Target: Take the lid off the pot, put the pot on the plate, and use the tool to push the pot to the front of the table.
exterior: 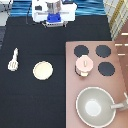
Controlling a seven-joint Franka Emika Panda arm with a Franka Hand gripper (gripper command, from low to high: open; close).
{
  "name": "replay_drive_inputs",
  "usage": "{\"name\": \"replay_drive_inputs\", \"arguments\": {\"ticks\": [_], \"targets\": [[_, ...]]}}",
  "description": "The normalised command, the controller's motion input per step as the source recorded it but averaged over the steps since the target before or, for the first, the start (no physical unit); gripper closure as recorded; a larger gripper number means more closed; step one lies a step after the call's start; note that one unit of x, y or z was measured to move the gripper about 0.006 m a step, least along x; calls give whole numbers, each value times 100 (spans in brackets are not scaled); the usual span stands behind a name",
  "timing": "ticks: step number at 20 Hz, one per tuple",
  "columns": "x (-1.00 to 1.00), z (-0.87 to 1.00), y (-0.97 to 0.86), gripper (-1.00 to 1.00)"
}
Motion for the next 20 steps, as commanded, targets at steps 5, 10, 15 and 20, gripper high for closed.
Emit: {"name": "replay_drive_inputs", "arguments": {"ticks": [5,10,15,20], "targets": [[46,32,41,-100],[88,75,63,-100],[99,70,58,-100],[99,60,54,-100]]}}
